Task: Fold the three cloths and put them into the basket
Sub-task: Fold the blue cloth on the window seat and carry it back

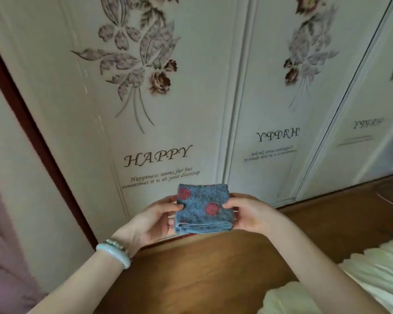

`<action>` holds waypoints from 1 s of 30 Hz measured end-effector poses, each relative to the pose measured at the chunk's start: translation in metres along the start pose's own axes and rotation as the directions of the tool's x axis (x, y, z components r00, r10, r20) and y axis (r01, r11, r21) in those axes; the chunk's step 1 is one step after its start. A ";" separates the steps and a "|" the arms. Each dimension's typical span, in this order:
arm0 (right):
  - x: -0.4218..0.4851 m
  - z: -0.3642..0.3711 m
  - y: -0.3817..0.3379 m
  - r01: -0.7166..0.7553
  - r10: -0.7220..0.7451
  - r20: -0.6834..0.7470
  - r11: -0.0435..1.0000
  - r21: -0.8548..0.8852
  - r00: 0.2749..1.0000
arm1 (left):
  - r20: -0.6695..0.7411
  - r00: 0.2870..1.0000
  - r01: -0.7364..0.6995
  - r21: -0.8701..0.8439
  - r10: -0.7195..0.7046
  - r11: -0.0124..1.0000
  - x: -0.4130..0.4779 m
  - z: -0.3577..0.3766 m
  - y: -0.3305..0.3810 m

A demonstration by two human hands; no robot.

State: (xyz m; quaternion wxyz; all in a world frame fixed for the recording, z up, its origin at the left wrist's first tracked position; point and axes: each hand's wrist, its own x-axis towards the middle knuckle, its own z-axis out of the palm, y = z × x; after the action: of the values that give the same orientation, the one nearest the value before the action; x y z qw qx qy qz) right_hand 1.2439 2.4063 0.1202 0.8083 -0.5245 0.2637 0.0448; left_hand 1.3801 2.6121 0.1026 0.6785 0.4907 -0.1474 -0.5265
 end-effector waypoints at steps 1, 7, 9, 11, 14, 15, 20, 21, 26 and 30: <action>0.006 -0.012 -0.005 0.008 -0.007 -0.036 1.000 0.024 0.999 | 0.026 1.000 0.014 0.024 -0.015 1.000 0.020 0.003 0.005; 0.041 -0.074 -0.045 0.111 -0.085 -0.194 0.986 0.128 0.977 | 0.150 0.984 0.071 0.154 -0.094 0.985 0.147 0.018 0.044; 0.051 -0.091 -0.062 0.146 -0.111 -0.240 0.980 0.135 0.964 | 0.192 0.974 0.081 0.190 -0.118 0.979 0.189 0.025 0.062; 0.058 -0.108 -0.080 0.184 -0.133 -0.301 0.972 0.148 0.944 | 0.233 0.962 0.088 0.221 -0.140 0.971 0.227 0.035 0.079; 0.063 -0.134 -0.107 0.257 -0.171 -0.367 0.946 0.199 0.914 | 0.326 0.928 0.095 0.265 -0.182 0.959 0.281 0.054 0.100; 0.063 -0.143 -0.115 0.276 -0.181 -0.376 0.936 0.217 0.909 | 0.352 0.914 0.102 0.279 -0.200 0.955 0.298 0.062 0.105; 0.066 -0.201 -0.140 0.336 -0.189 -0.482 0.911 0.240 0.856 | 0.415 0.859 0.171 0.324 -0.302 0.930 0.385 0.103 0.108; 0.067 -0.216 -0.144 0.347 -0.192 -0.506 0.908 0.233 0.841 | 0.428 0.845 0.176 0.340 -0.319 0.924 0.403 0.113 0.107; 0.078 -0.300 -0.170 0.394 -0.196 -0.569 0.885 0.247 0.798 | 0.458 0.808 0.192 0.392 -0.372 0.900 0.496 0.176 0.100; 0.087 -0.376 -0.205 0.416 -0.192 -0.620 0.877 0.239 0.760 | 0.458 0.800 0.206 0.396 -0.387 0.895 0.577 0.238 0.102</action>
State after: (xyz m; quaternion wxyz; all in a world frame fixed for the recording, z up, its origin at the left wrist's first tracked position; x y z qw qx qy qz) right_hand 1.2469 1.9693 0.1307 0.7674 -0.3907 0.4100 -0.3005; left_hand 1.4998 1.9907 0.1169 0.4286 0.4504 -0.3323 -0.7092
